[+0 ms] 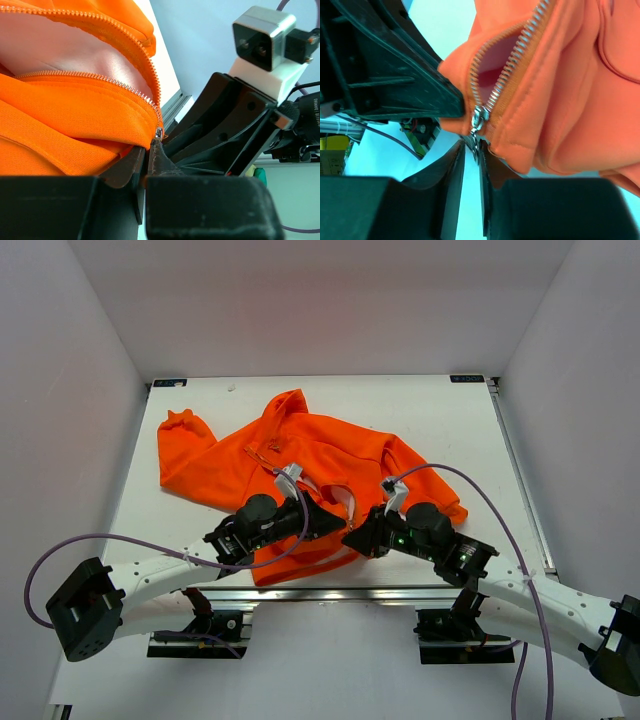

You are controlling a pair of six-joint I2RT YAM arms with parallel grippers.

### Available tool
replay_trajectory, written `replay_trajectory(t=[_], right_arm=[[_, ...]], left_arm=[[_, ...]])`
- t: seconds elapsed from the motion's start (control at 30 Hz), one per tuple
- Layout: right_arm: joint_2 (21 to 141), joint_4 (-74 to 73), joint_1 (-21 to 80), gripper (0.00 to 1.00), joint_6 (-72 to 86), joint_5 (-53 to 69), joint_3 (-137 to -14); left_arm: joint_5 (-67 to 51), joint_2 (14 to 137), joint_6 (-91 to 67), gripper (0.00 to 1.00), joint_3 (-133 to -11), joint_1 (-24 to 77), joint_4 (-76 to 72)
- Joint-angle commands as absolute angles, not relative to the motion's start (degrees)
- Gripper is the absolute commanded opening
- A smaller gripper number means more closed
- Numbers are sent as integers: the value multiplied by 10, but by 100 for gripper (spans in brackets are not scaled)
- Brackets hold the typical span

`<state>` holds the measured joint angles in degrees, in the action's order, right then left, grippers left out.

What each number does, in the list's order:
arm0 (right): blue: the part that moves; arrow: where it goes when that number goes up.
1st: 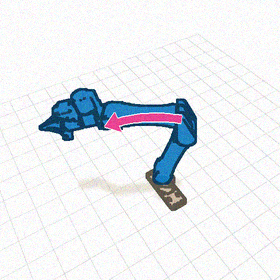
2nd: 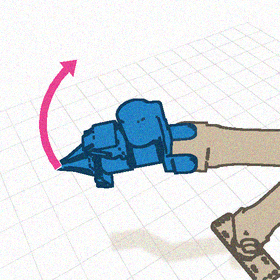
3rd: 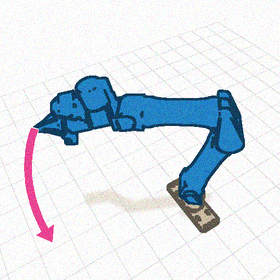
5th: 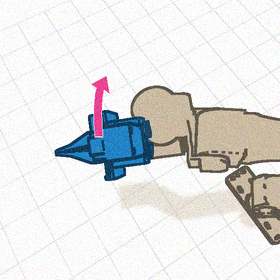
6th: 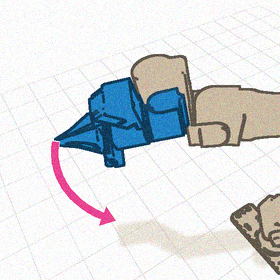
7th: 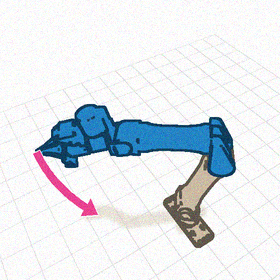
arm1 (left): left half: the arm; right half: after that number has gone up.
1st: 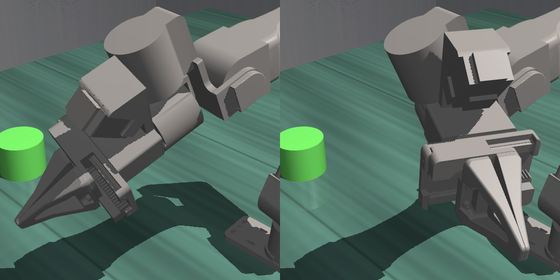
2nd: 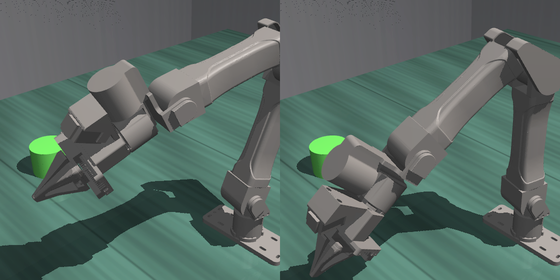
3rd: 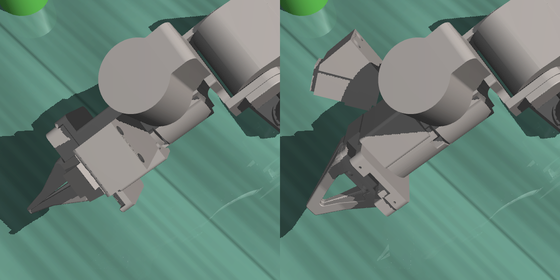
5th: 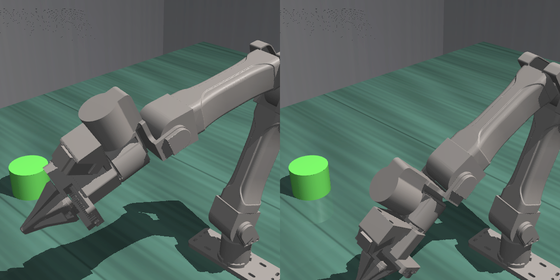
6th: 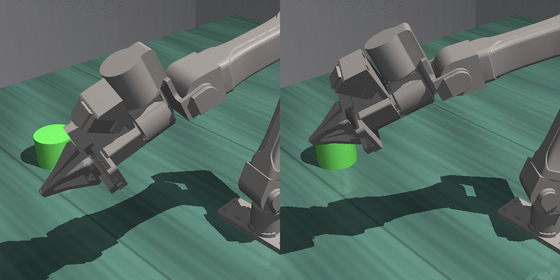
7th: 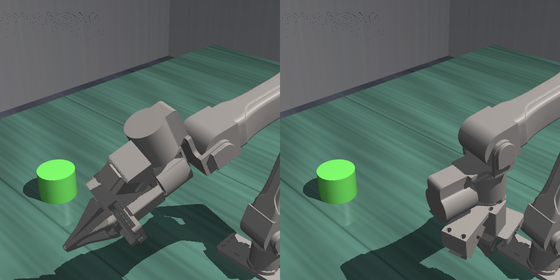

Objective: Zip up the jacket

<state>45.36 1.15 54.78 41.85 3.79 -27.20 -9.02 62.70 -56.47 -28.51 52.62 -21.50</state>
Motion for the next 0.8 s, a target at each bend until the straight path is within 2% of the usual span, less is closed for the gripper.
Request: replay_trajectory(t=[0.0,0.07,0.17,0.23,0.47,0.77], right_arm=[[441,64,550,22,420,33,-265],[439,65,550,20,420,33,-265],[431,58,550,11,419,36,-268],[427,46,550,0,420,32,-275],[434,3,549,0,429,30,-302],[454,-143,541,0,450,53,-379]], left_arm=[[-105,621,-568,0,-287,527,-238],[-105,621,-567,0,-287,527,-236],[-104,621,-567,0,-284,527,-235],[-105,621,-563,0,-281,527,-236],[-113,619,-534,0,-290,527,-213],[-139,618,-441,0,-308,527,-158]])
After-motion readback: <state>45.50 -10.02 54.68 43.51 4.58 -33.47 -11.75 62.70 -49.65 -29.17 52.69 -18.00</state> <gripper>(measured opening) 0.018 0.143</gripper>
